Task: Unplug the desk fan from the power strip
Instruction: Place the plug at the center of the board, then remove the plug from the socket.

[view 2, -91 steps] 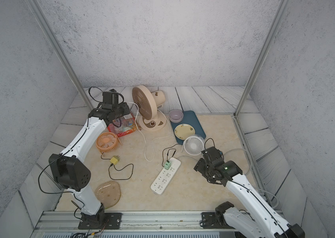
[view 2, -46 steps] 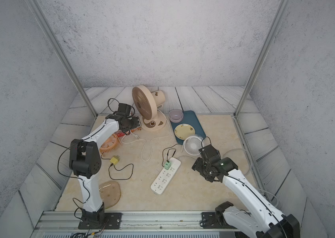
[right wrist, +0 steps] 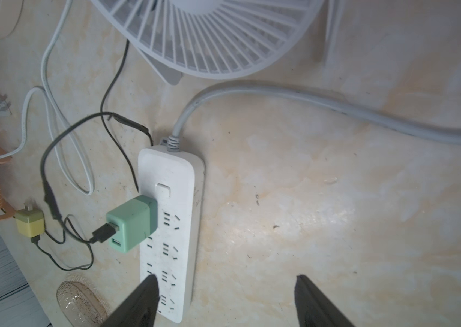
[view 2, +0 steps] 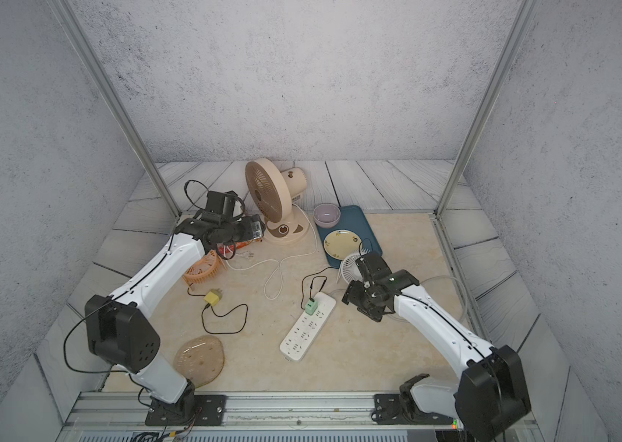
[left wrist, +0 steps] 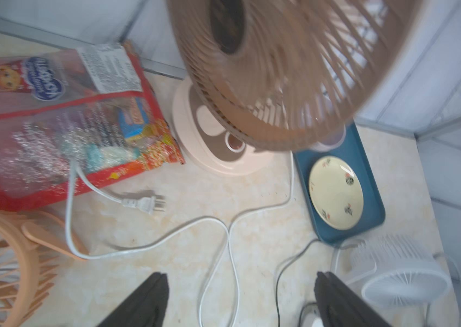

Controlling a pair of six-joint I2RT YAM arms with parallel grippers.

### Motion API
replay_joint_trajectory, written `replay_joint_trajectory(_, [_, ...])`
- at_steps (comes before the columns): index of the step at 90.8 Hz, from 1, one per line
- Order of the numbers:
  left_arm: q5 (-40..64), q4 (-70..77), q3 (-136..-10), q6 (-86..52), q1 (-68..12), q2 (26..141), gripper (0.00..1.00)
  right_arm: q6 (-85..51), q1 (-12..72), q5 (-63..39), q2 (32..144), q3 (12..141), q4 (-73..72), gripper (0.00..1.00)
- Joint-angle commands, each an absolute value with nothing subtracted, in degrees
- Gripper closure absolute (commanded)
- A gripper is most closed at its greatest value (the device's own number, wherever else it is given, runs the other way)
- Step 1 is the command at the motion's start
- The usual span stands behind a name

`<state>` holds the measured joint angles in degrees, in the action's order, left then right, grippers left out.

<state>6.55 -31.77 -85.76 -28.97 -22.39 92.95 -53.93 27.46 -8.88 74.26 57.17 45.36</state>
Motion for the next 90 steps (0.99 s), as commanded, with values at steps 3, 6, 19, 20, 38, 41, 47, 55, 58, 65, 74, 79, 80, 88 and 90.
replay_joint_trajectory(3, [10.15, -34.39, -76.42, -31.93, -26.26, 88.74, 0.21, -50.89, 28.95, -10.96, 78.27, 62.19, 45.39, 0.22])
replay_joint_trajectory(6, [11.07, -33.88, -73.94, -32.79, -26.87, 87.34, 0.23, -50.63, 29.37, -11.13, 79.70, 63.22, 45.50, 0.22])
replay_joint_trajectory(19, [14.01, -30.95, -65.45, -31.94, -29.73, 81.40, 0.30, -52.23, 30.38, -12.53, 84.29, 65.00, 45.45, 0.23])
replay_joint_trajectory(20, [14.17, -30.77, -65.07, -31.75, -30.11, 81.04, 0.31, -52.53, 30.35, -12.77, 84.51, 64.89, 45.27, 0.23])
replay_joint_trajectory(38, [10.17, -31.18, -64.22, -23.71, -41.24, 78.54, 0.32, -56.98, 30.43, -18.75, 88.35, 60.53, 38.54, 0.30])
replay_joint_trajectory(41, [9.51, -31.73, -64.68, -23.02, -43.05, 79.33, 0.32, -57.68, 30.48, -19.63, 88.89, 59.70, 37.33, 0.31])
replay_joint_trajectory(47, [8.72, -32.39, -65.68, -22.88, -45.47, 81.26, 0.32, -59.14, 30.43, -20.83, 89.45, 57.88, 34.58, 0.32])
replay_joint_trajectory(55, [8.27, -32.35, -67.20, -22.75, -47.77, 84.08, 0.29, -62.39, 30.34, -23.35, 90.06, 54.45, 28.82, 0.34])
replay_joint_trajectory(58, [8.00, -32.39, -68.10, -22.26, -48.61, 85.37, 0.28, -63.44, 30.36, -24.47, 90.62, 53.25, 26.72, 0.34])
replay_joint_trajectory(65, [7.21, -33.43, -70.64, -21.16, -50.09, 88.63, 0.27, -64.64, 30.38, -26.18, 91.98, 52.03, 23.91, 0.36])
replay_joint_trajectory(74, [6.49, -35.46, -73.96, -19.75, -51.31, 92.50, 0.27, -63.78, 30.39, -25.69, 92.65, 52.32, 24.21, 0.37])
replay_joint_trajectory(79, [6.00, -36.49, -75.38, -19.07, -51.61, 94.06, 0.27, -63.35, 30.39, -25.42, 93.07, 52.54, 24.47, 0.37])
replay_joint_trajectory(80, [5.95, -36.57, -75.53, -18.98, -51.65, 94.36, 0.27, -63.32, 30.40, -25.45, 93.16, 52.55, 24.45, 0.37])
replay_joint_trajectory(88, [6.05, -36.50, -76.13, -18.43, -51.91, 95.98, 0.27, -63.29, 30.33, -26.02, 94.36, 52.48, 23.90, 0.38])
replay_joint_trajectory(90, [6.06, -36.48, -76.29, -18.30, -51.98, 96.46, 0.27, -63.28, 30.32, -26.15, 94.63, 52.43, 23.69, 0.38])
